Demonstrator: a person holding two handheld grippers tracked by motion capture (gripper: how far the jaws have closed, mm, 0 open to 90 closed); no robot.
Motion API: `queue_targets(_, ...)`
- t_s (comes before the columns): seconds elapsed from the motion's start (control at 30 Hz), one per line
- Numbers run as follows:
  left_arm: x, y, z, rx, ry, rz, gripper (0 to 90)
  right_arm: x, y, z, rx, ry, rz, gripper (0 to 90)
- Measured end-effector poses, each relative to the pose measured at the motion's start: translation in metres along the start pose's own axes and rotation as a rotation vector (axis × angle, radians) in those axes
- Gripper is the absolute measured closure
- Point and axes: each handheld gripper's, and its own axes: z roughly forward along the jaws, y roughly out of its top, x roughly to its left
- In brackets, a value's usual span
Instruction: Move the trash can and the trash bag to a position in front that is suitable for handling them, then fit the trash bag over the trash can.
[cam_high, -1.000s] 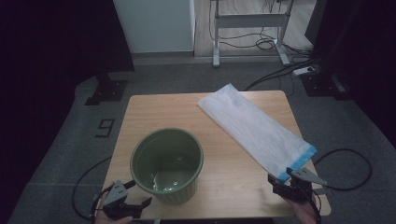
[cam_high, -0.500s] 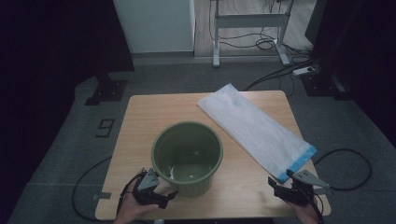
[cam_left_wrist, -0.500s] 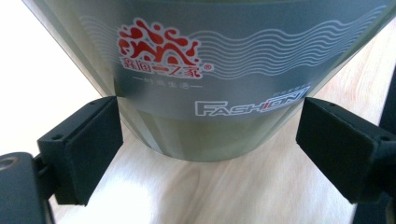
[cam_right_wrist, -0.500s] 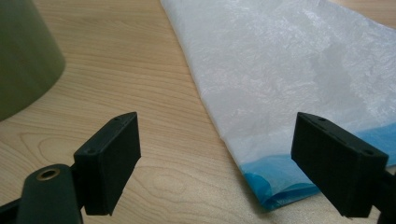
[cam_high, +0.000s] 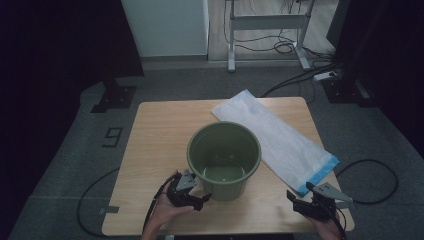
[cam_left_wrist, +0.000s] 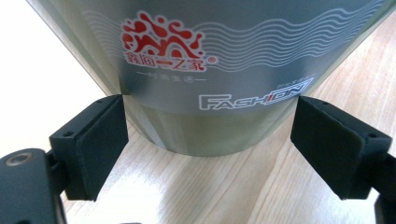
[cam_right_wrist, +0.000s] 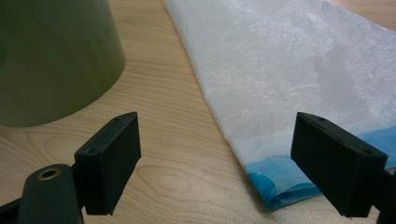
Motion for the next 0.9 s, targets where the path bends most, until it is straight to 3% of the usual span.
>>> queue_targets(0.13, -0.003, -0.005, -0.003, 0.015, 0.046, -0.004, 12.0, 0.002, 0.0, 0.0, 0.0, 0.002, -0.007, 15.5)
queue_targets(0.2, -0.003, -0.01, -0.009, 0.01, 0.062, -0.02, 11.6, 0.005, 0.002, 0.002, 0.006, 0.003, -0.03, 15.5)
queue_targets(0.27, 0.0, -0.015, -0.02, 0.018, 0.104, -0.022, 11.5, 0.008, 0.006, 0.006, 0.005, 0.002, -0.048, 15.5)
queue_targets(0.37, 0.003, -0.019, -0.026, 0.019, 0.123, -0.036, 11.5, 0.01, 0.011, 0.012, 0.006, 0.009, -0.048, 15.5)
queue_targets(0.6, 0.025, -0.037, -0.046, -0.009, 0.167, -0.112, 14.3, 0.016, 0.027, 0.041, 0.051, 0.002, -0.042, 17.7)
queue_targets(0.63, 0.032, -0.042, -0.05, -0.018, 0.174, -0.142, 14.4, 0.018, 0.032, 0.056, 0.086, -0.008, -0.04, 18.7)
queue_targets(0.67, 0.032, -0.042, -0.05, -0.018, 0.174, -0.142, 14.5, 0.018, 0.032, 0.056, 0.086, -0.008, -0.04, 18.7)
queue_targets(0.7, 0.039, -0.047, -0.052, -0.018, 0.185, -0.179, 14.7, 0.018, 0.038, 0.073, 0.12, -0.011, -0.041, 21.4)
queue_targets(0.77, 0.044, -0.052, -0.054, -0.024, 0.175, -0.207, 15.0, 0.017, 0.042, 0.086, 0.136, -0.024, -0.037, 25.0)
queue_targets(0.87, 0.047, -0.055, -0.057, -0.024, 0.179, -0.215, 15.2, 0.017, 0.046, 0.097, 0.16, -0.056, -0.04, 27.0)
queue_targets(0.9, 0.049, -0.056, -0.059, -0.025, 0.182, -0.216, 15.2, 0.016, 0.048, 0.105, 0.196, -0.068, -0.044, 29.3)
